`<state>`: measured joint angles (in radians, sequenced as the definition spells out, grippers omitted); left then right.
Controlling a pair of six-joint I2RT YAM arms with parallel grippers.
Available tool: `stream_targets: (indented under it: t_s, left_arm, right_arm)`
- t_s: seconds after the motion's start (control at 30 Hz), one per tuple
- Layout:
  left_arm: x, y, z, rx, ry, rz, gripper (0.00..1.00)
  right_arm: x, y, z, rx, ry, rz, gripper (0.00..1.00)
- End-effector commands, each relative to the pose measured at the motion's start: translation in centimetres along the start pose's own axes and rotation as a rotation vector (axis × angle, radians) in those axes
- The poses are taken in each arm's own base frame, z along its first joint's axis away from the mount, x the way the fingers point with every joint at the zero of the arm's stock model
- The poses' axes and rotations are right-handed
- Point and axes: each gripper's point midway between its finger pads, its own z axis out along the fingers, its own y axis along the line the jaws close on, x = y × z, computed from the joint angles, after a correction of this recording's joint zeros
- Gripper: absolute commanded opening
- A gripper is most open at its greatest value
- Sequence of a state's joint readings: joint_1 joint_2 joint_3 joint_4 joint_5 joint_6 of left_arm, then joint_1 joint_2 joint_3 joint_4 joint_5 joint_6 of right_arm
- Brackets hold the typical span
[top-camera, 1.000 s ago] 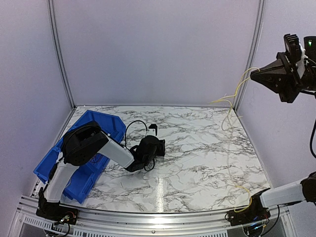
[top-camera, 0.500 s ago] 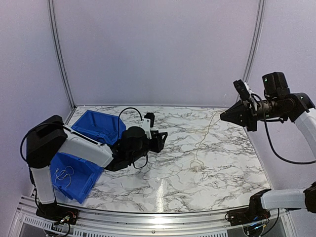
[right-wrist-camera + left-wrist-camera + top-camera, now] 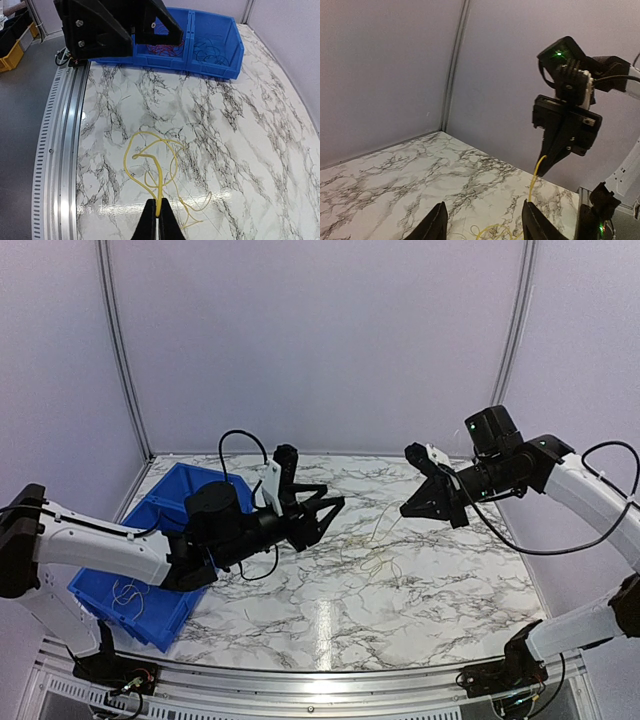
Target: Untangle the cables
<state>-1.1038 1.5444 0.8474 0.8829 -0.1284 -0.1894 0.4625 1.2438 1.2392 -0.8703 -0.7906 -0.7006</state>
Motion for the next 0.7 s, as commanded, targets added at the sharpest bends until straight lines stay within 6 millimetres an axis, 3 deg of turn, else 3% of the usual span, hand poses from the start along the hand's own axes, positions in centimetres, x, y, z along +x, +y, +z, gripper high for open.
stream_targets:
  t_s: [0.0, 0.17, 0.27, 0.33, 0.47, 0.57, 0.67]
  left_arm:
    - [0.5, -4.4, 1.3, 0.216, 0.055, 0.032, 0.55]
    - [2.6, -5.6, 3.3, 0.272, 0.127, 0.029, 0.57]
    - [4.0, -6.5, 4.6, 0.316, 0.176, 0.016, 0.52]
    - [5.0, -6.4, 5.4, 0.313, 0.201, 0.011, 0.42]
    - [4.7, -5.9, 5.6, 0.280, 0.194, 0.013, 0.14]
    - [3.5, -5.3, 4.6, 0.245, 0.172, 0.013, 0.01]
    - [1.4, -4.2, 3.0, 0.171, 0.152, 0.028, 0.00]
  right_arm:
    - [-2.0, -0.3, 0.3, 0.000, -0.014, -0.036, 0.02]
    - [-2.6, 0.8, 1.1, -0.043, 0.004, -0.058, 0.02]
    - [-2.6, 1.0, 1.5, -0.051, 0.014, -0.064, 0.02]
    - [-2.6, 0.9, 1.6, -0.052, 0.018, -0.065, 0.02]
    - [-2.5, 0.9, 1.6, -0.046, 0.023, -0.068, 0.04]
    - [-2.1, 0.7, 1.6, -0.024, 0.031, -0.074, 0.16]
    - [-1.4, 0.3, 1.5, 0.014, 0.032, -0.085, 0.37]
